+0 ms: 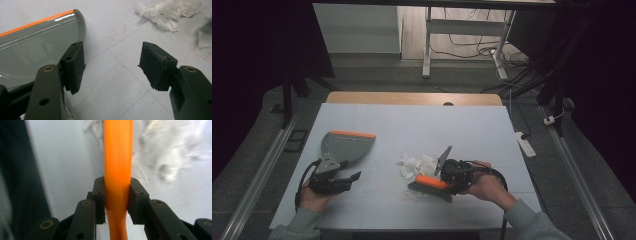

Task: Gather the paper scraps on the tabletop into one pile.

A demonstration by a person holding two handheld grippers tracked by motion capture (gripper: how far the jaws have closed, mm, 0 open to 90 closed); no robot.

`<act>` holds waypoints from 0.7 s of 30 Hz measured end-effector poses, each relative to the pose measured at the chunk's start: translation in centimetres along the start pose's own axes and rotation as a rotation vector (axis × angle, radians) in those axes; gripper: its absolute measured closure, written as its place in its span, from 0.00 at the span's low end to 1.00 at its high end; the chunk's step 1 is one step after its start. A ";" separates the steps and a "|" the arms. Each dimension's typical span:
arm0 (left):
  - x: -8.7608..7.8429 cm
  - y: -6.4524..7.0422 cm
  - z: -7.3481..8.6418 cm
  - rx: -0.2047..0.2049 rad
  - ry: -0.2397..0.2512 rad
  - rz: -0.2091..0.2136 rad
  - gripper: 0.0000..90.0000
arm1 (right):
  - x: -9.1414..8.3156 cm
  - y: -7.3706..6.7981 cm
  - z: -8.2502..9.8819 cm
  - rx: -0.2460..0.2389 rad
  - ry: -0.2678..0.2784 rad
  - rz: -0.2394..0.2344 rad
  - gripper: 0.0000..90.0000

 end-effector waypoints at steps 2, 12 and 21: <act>0.0 0.0 0.0 0.000 0.000 0.000 0.42 | 0.0 1.1 -0.4 0.001 0.007 0.031 0.79; 0.0 -0.1 0.1 0.000 -0.001 -0.001 0.42 | -2.1 2.4 -1.4 0.026 0.135 0.114 0.79; -0.1 -0.1 0.0 0.000 0.001 -0.004 0.42 | -4.8 0.9 -2.0 0.017 0.246 0.133 0.79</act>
Point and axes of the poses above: each handheld gripper's, and its own axes: x roughly forward along the jaws, z roughly out of its underside, y roughly to its right, the point moved 4 cm from there along x, roughly forward along the jaws, and after that the axes turned 5 degrees about -z, right-handed, at the moved point
